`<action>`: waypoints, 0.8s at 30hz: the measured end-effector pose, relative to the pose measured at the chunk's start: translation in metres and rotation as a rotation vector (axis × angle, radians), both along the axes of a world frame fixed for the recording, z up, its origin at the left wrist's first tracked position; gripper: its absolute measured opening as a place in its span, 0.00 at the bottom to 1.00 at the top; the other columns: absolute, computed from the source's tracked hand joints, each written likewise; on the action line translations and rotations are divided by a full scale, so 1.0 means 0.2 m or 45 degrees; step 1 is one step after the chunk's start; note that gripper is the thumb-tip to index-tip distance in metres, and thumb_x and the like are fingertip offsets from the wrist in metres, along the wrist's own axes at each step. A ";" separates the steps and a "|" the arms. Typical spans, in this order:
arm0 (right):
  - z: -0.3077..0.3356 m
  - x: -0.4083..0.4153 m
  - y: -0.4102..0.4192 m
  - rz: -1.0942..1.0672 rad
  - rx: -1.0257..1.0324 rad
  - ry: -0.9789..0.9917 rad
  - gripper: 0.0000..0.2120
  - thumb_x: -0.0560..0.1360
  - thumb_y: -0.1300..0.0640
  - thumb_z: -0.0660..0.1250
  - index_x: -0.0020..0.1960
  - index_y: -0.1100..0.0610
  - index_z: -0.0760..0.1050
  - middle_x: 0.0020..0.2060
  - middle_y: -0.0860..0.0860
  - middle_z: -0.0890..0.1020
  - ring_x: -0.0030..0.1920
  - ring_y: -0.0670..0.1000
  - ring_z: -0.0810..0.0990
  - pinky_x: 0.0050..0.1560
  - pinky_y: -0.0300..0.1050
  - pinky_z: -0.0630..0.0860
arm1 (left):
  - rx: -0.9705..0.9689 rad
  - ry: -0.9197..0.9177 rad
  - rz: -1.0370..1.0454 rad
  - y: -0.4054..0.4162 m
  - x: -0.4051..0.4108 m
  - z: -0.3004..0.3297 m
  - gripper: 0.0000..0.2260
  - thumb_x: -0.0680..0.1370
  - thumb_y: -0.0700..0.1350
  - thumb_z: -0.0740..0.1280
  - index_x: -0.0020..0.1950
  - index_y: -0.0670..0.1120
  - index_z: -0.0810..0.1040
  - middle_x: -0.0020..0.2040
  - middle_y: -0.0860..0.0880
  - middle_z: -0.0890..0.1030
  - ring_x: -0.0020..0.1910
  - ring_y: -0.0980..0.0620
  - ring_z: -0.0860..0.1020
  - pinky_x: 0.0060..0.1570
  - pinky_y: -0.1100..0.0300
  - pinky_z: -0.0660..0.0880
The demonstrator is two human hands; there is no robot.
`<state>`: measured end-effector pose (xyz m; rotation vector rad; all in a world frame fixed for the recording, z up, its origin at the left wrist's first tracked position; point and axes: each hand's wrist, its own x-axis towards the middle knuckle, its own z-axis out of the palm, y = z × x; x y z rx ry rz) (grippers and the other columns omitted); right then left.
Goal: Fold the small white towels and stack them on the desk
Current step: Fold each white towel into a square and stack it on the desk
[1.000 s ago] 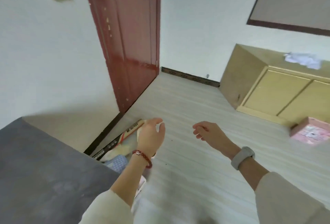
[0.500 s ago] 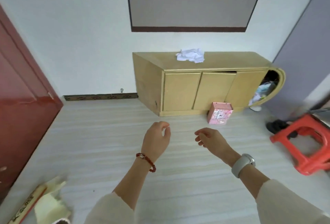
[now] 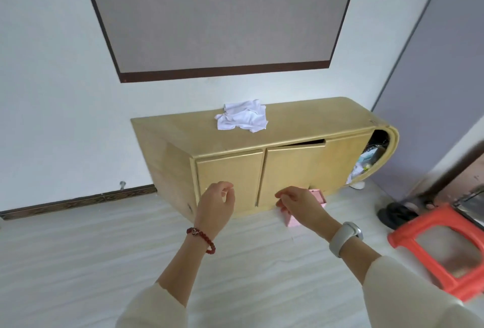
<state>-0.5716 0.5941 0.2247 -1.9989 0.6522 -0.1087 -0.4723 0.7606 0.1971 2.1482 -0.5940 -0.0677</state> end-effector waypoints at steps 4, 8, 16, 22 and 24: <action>0.03 0.32 -0.37 -0.065 0.002 0.014 0.11 0.76 0.65 0.56 0.51 0.61 0.77 0.36 0.50 0.80 0.36 0.48 0.77 0.39 0.35 0.72 | 0.047 0.006 -0.103 -0.41 0.38 0.01 0.10 0.78 0.42 0.60 0.57 0.43 0.77 0.55 0.47 0.79 0.52 0.52 0.76 0.49 0.66 0.69; -0.06 0.62 -0.76 -0.124 0.017 0.019 0.11 0.77 0.65 0.56 0.50 0.60 0.77 0.35 0.50 0.79 0.35 0.47 0.76 0.38 0.34 0.71 | 0.092 0.011 -0.174 -0.84 0.71 -0.04 0.10 0.78 0.42 0.60 0.56 0.44 0.77 0.54 0.49 0.79 0.52 0.52 0.77 0.48 0.64 0.69; -0.31 1.38 -1.54 -0.043 -0.001 0.080 0.10 0.76 0.66 0.57 0.45 0.57 0.76 0.32 0.48 0.79 0.33 0.47 0.76 0.36 0.36 0.71 | 0.245 0.138 -0.037 -1.54 1.43 -0.27 0.10 0.78 0.43 0.60 0.56 0.45 0.77 0.54 0.48 0.79 0.51 0.51 0.77 0.52 0.60 0.71; -0.51 1.95 -1.86 0.068 -0.074 0.184 0.11 0.75 0.66 0.58 0.47 0.57 0.77 0.33 0.49 0.79 0.39 0.52 0.77 0.40 0.41 0.70 | 0.317 0.285 0.189 -1.79 1.91 -0.41 0.10 0.78 0.42 0.59 0.56 0.43 0.76 0.53 0.46 0.78 0.52 0.49 0.76 0.49 0.60 0.70; -0.59 2.12 -1.90 0.109 -0.132 0.225 0.11 0.74 0.65 0.58 0.51 0.58 0.78 0.40 0.53 0.82 0.42 0.54 0.77 0.44 0.42 0.70 | 0.361 0.286 0.224 -1.84 2.06 -0.48 0.12 0.78 0.42 0.59 0.60 0.43 0.73 0.58 0.46 0.76 0.55 0.49 0.75 0.52 0.58 0.71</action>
